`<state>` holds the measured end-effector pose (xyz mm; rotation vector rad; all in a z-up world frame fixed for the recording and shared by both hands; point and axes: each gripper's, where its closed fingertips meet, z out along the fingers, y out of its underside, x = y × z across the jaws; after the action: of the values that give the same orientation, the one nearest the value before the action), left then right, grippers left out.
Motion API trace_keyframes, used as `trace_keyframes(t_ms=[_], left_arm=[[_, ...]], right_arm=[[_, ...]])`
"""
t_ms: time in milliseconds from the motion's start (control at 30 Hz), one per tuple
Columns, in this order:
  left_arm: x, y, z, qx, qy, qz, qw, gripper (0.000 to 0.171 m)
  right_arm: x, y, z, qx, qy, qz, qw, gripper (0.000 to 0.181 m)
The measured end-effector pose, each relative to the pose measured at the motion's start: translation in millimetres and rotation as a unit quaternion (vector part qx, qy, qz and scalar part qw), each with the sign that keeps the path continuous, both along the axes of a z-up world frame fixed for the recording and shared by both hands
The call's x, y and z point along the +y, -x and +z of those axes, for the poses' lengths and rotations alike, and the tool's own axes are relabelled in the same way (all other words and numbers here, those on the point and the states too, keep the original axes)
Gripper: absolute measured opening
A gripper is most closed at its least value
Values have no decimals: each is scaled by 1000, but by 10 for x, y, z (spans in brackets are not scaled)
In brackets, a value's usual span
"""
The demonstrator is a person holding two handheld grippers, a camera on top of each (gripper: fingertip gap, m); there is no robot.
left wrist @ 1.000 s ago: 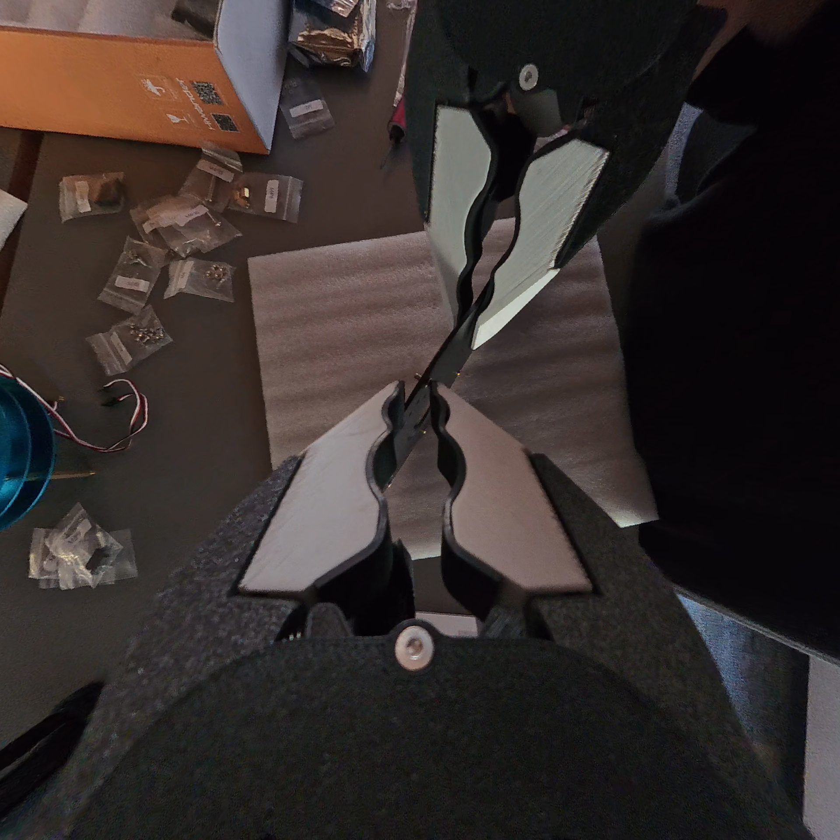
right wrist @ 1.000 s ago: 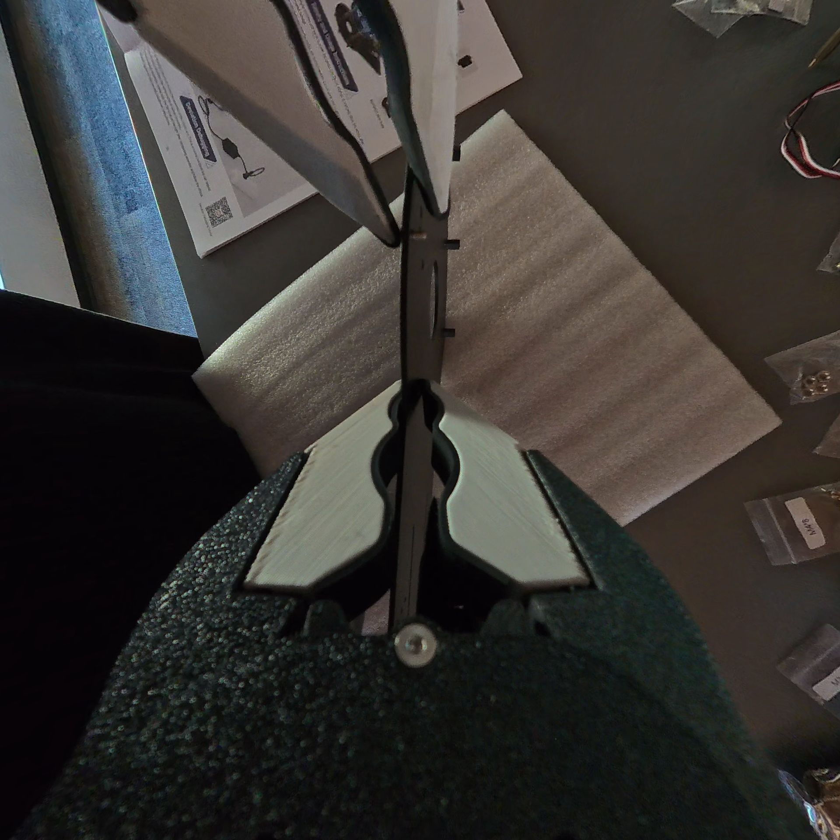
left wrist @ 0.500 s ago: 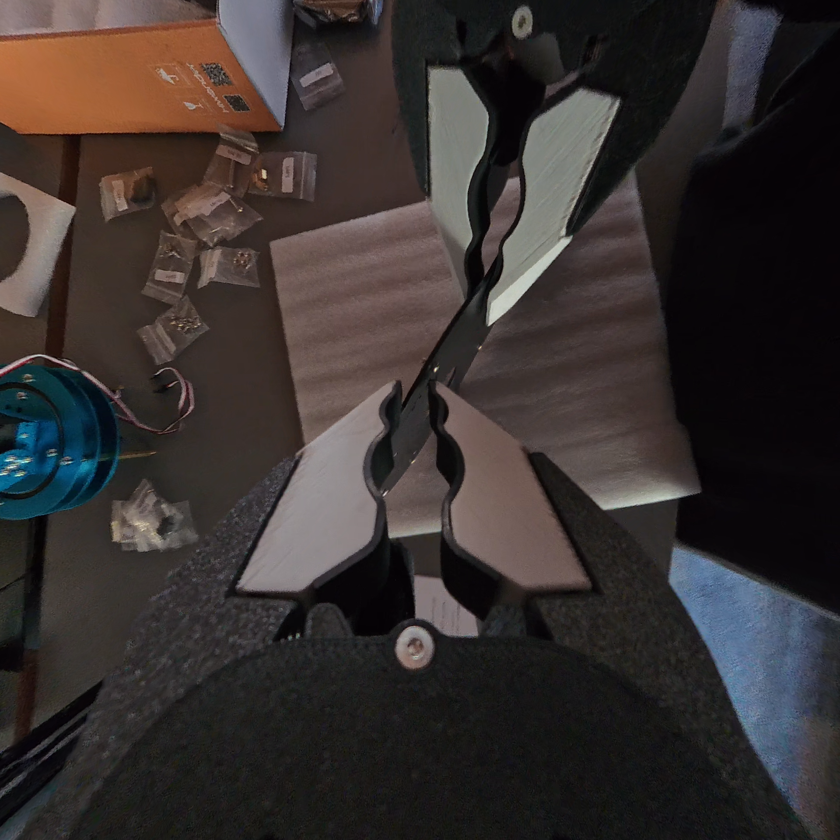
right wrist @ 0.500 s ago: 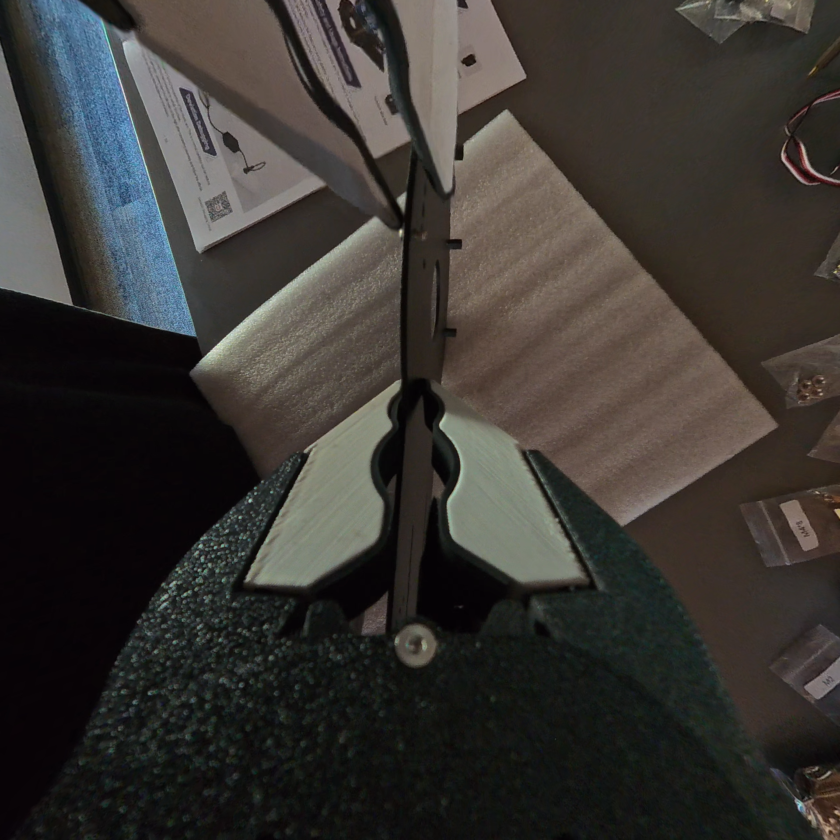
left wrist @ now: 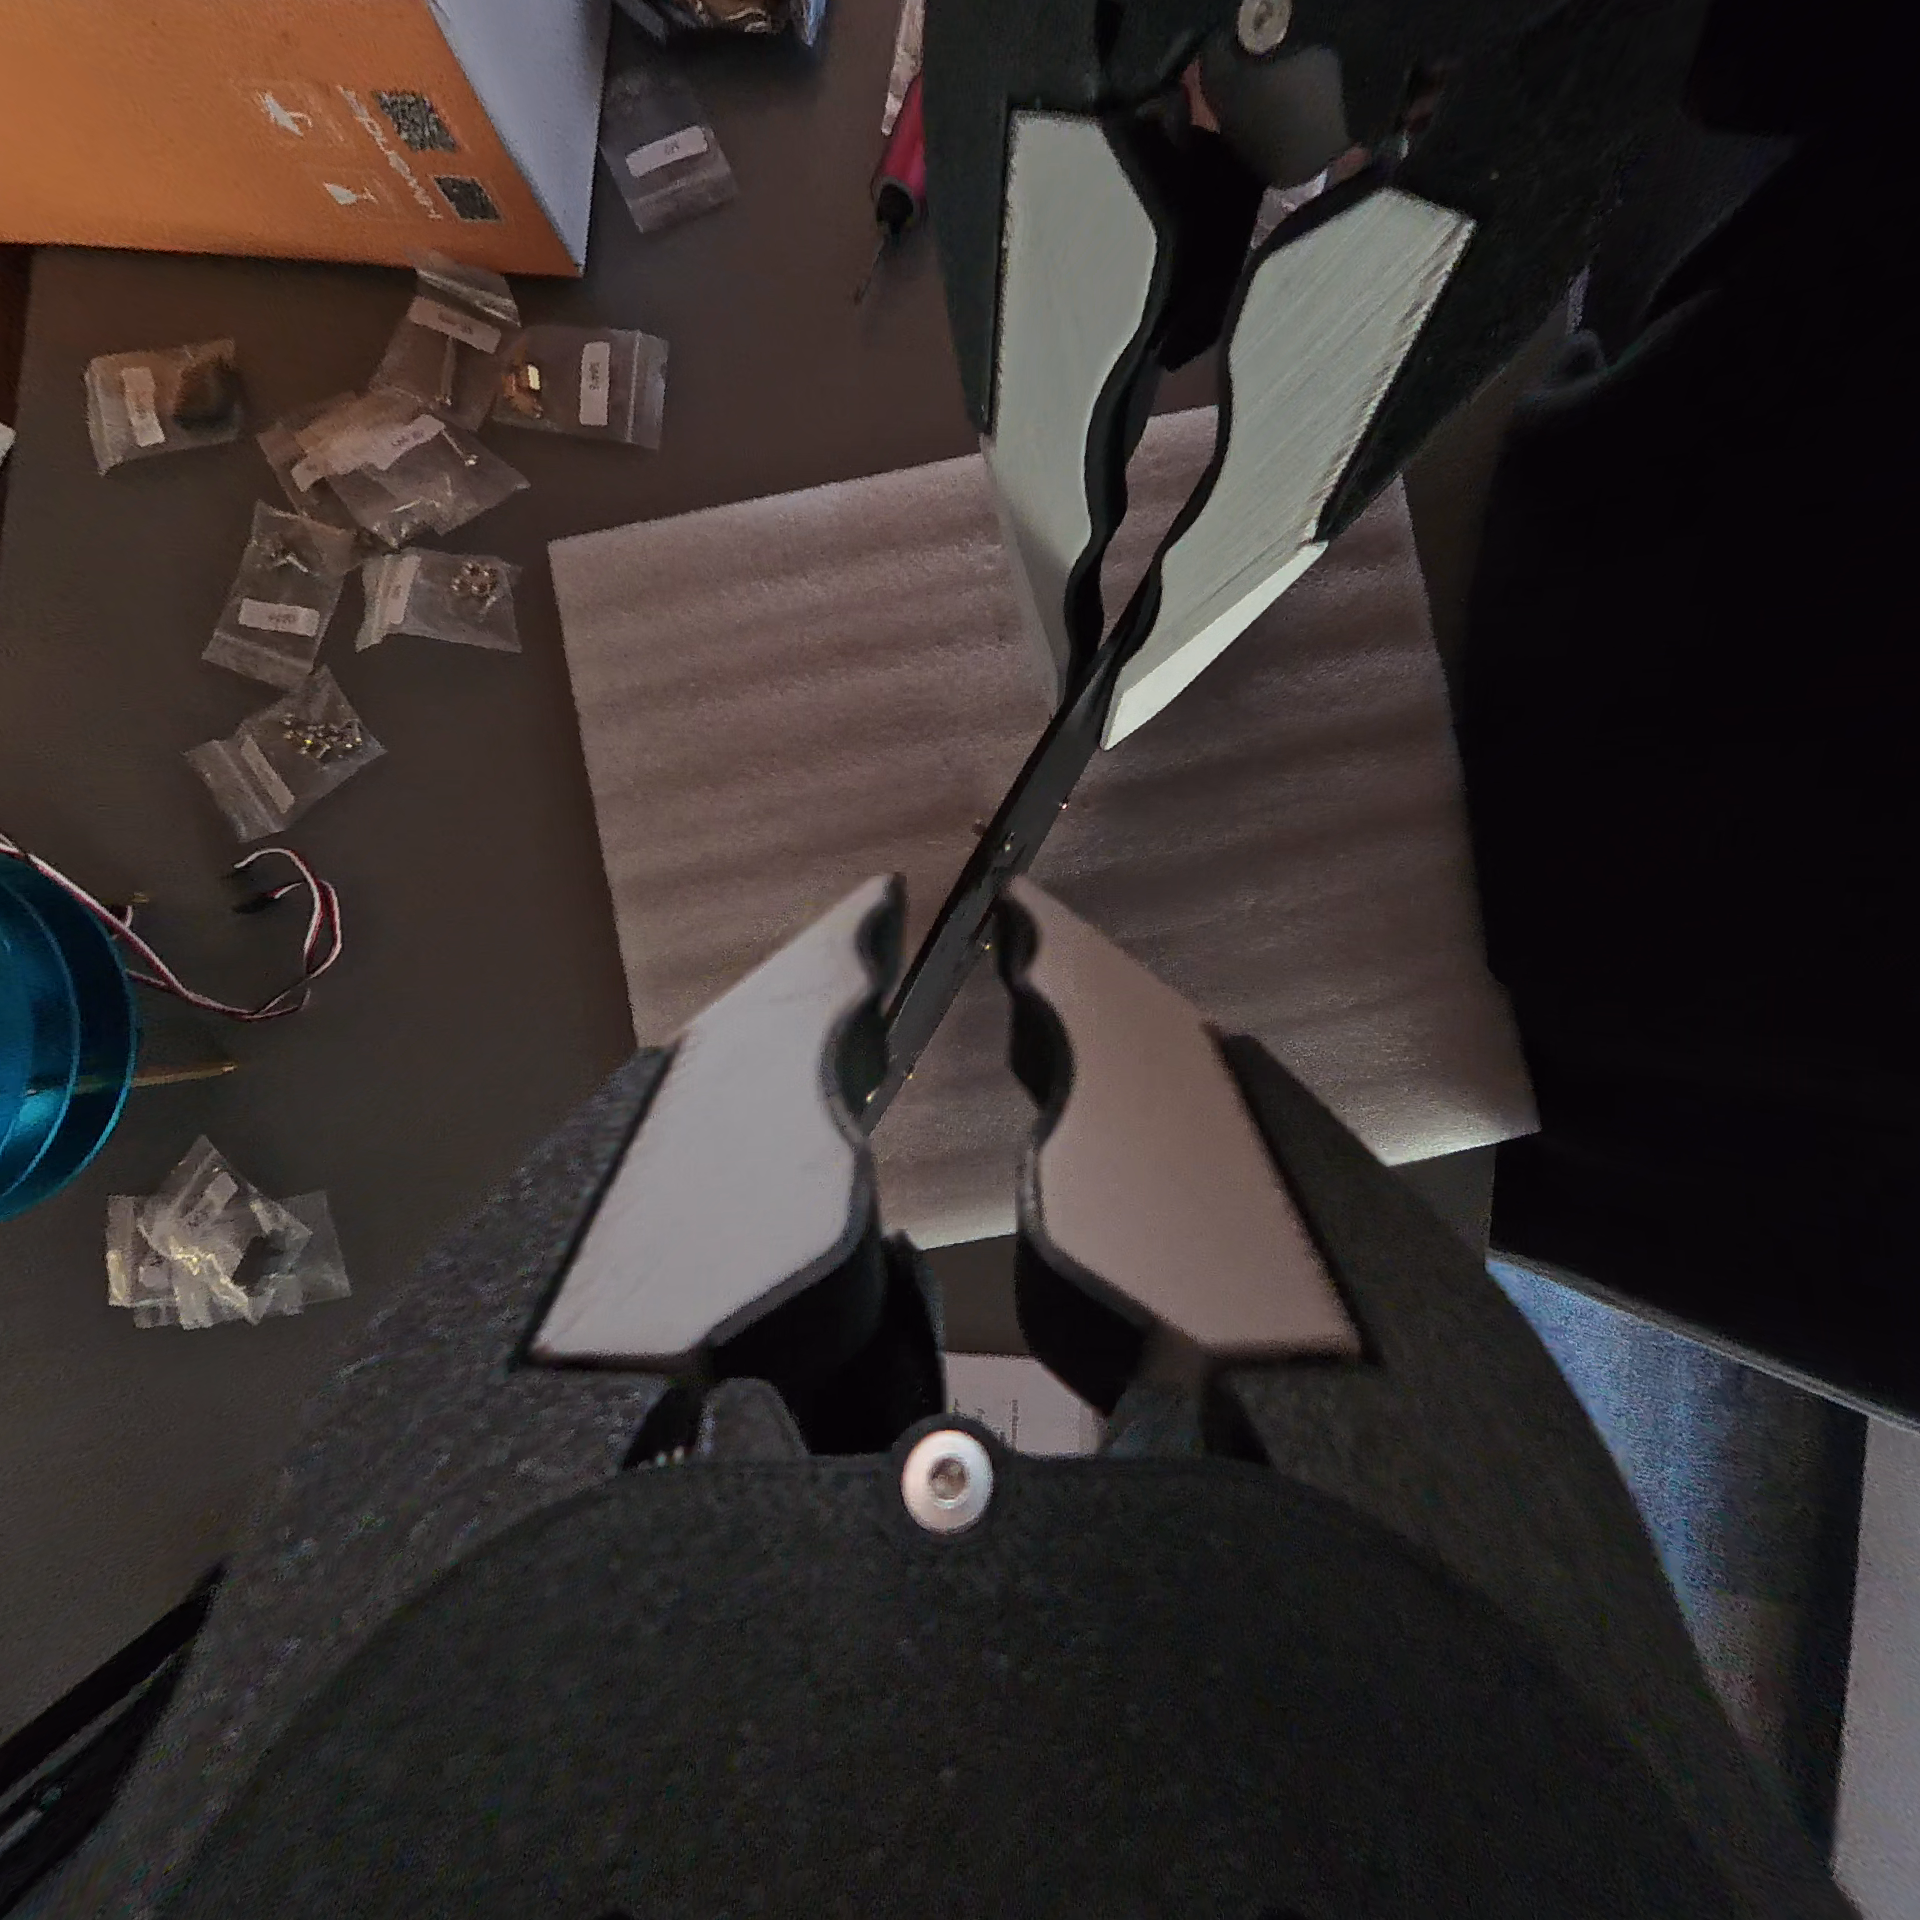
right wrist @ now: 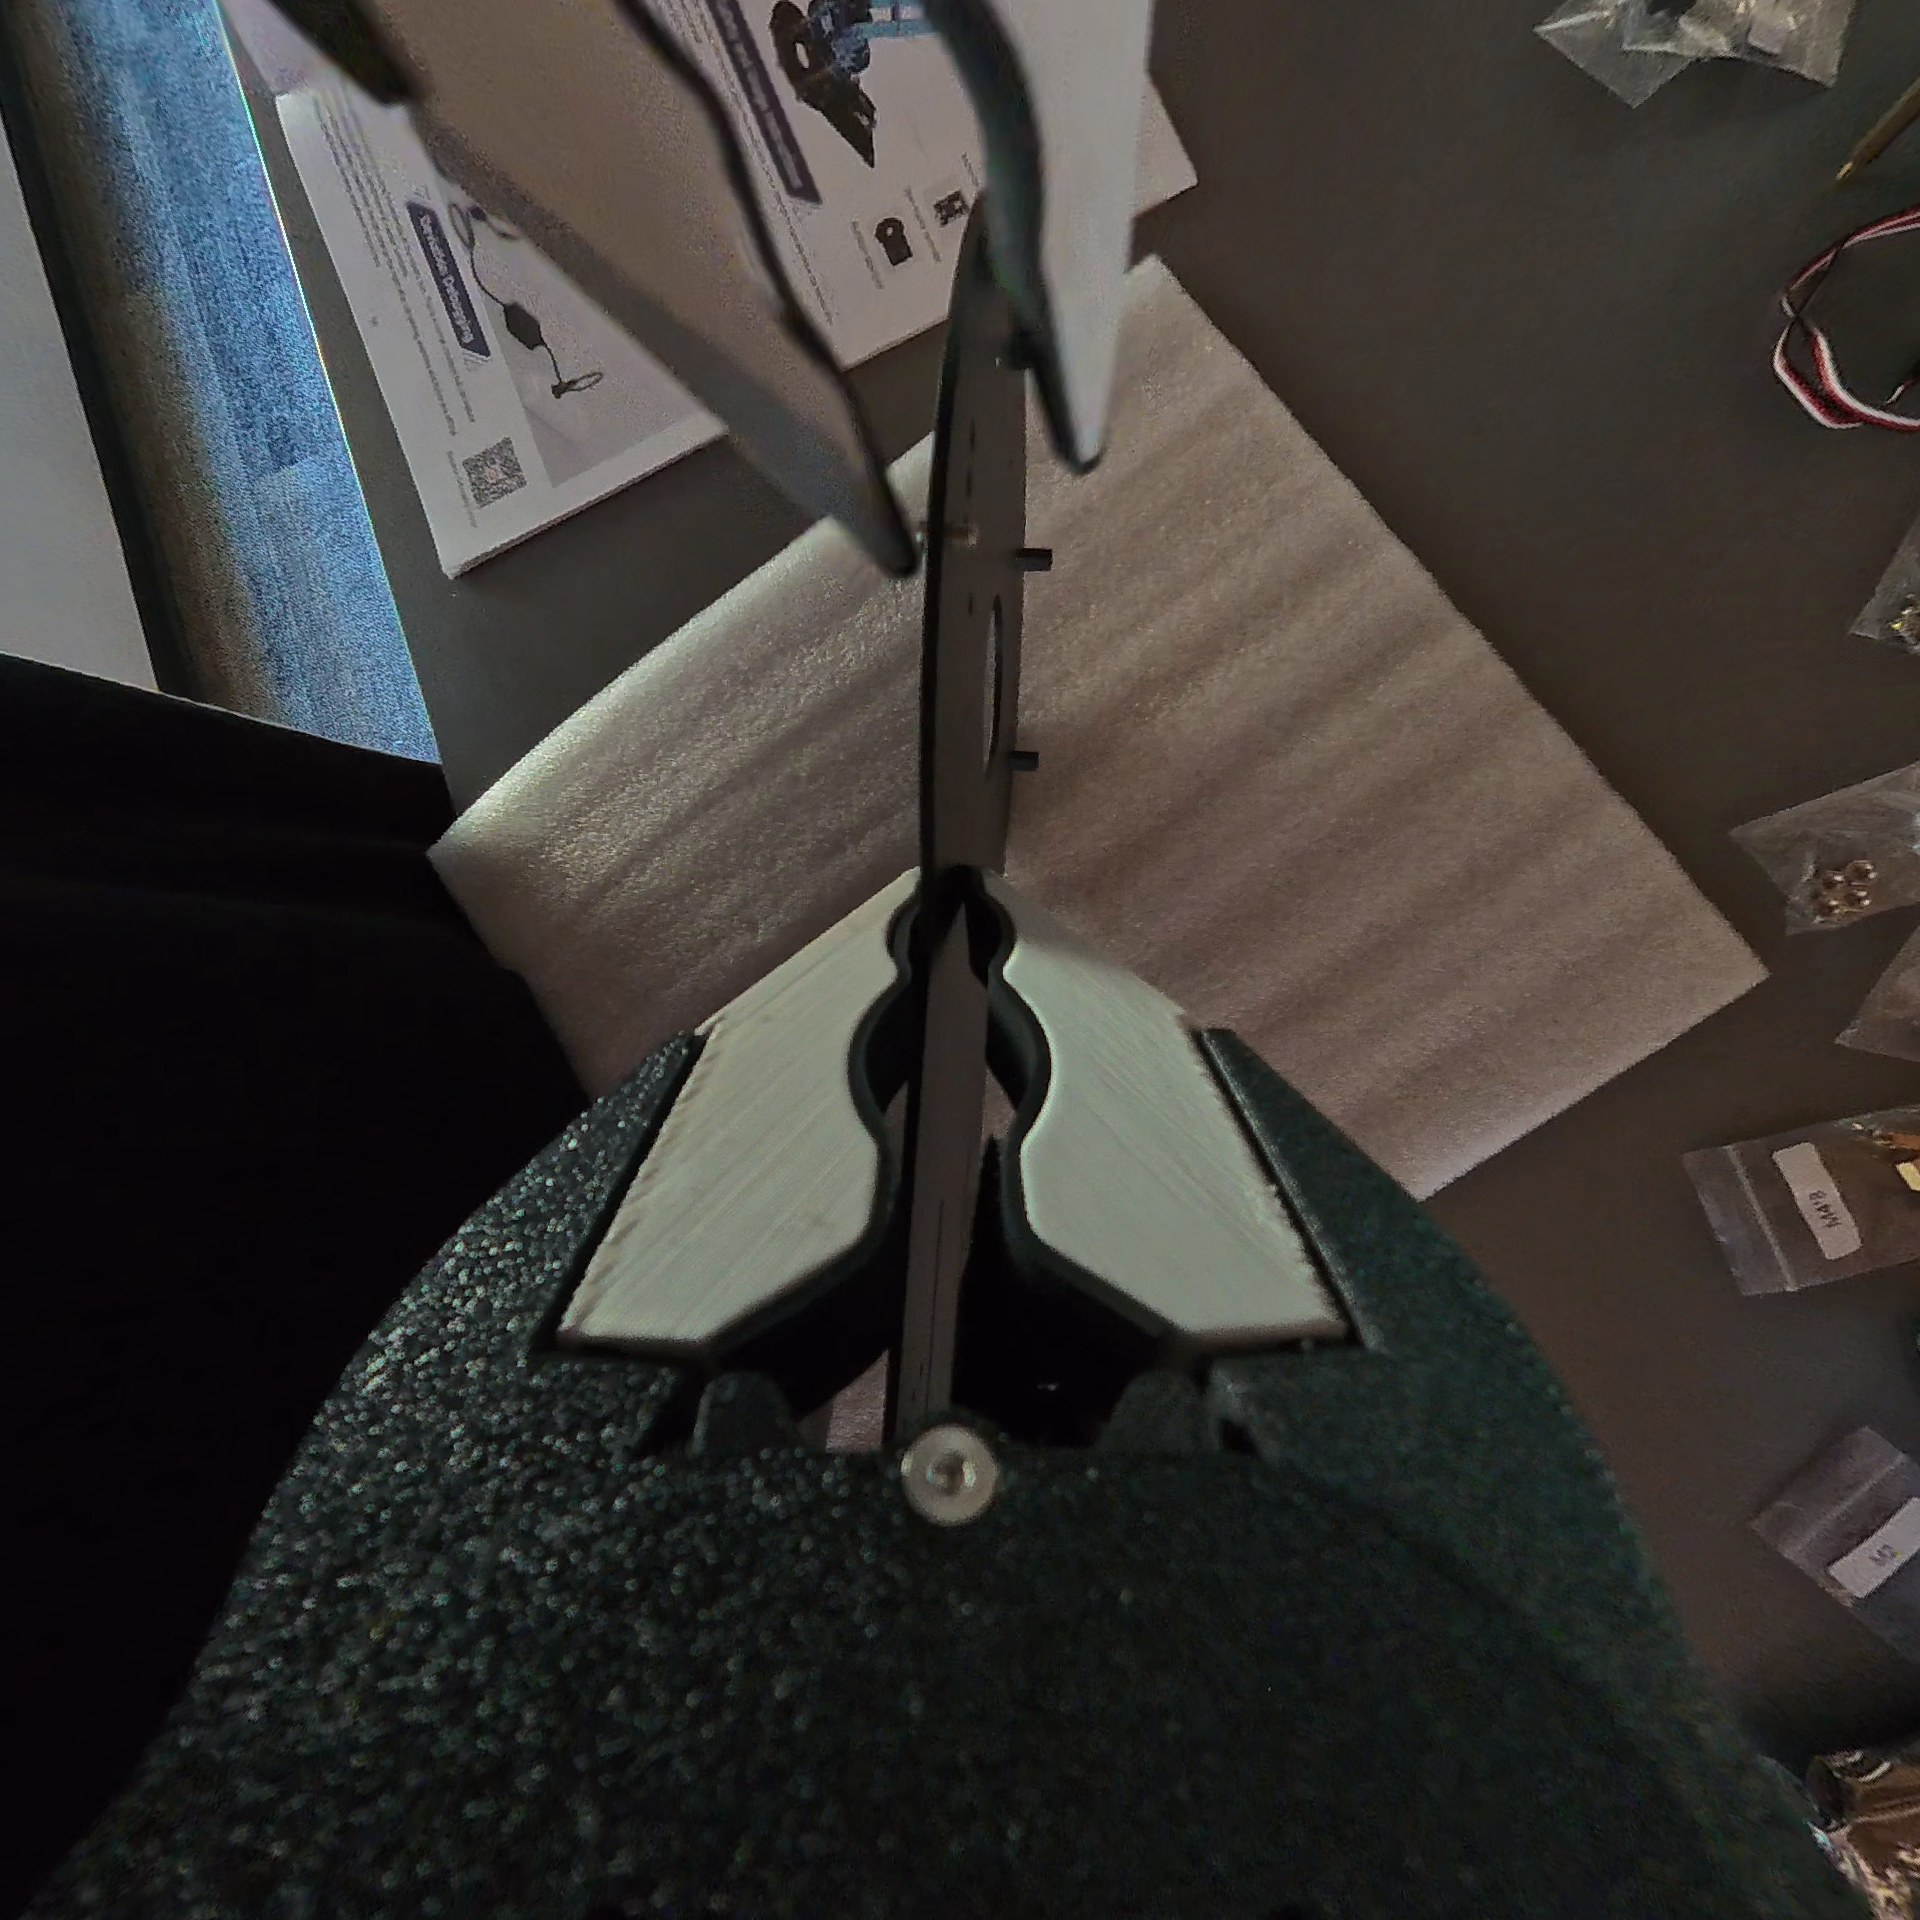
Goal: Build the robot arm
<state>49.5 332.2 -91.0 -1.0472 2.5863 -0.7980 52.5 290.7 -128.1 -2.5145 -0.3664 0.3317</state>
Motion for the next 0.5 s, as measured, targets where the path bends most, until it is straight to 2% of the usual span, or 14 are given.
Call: trace_keyframes(t_ms=[200, 333, 500], left_arm=[[-26, 28, 8, 0, 12, -3, 1000, 13], [-76, 77, 8, 11, 15, -4, 1000, 25], [-65, 66, 14, 12, 18, 8, 1000, 14]], right_arm=[[-6, 23, 0, 6, 2, 3, 1000, 7], [-6, 30, -1, 4, 3, 7, 1000, 7], [-14, 55, -1, 3, 3, 12, 1000, 8]])
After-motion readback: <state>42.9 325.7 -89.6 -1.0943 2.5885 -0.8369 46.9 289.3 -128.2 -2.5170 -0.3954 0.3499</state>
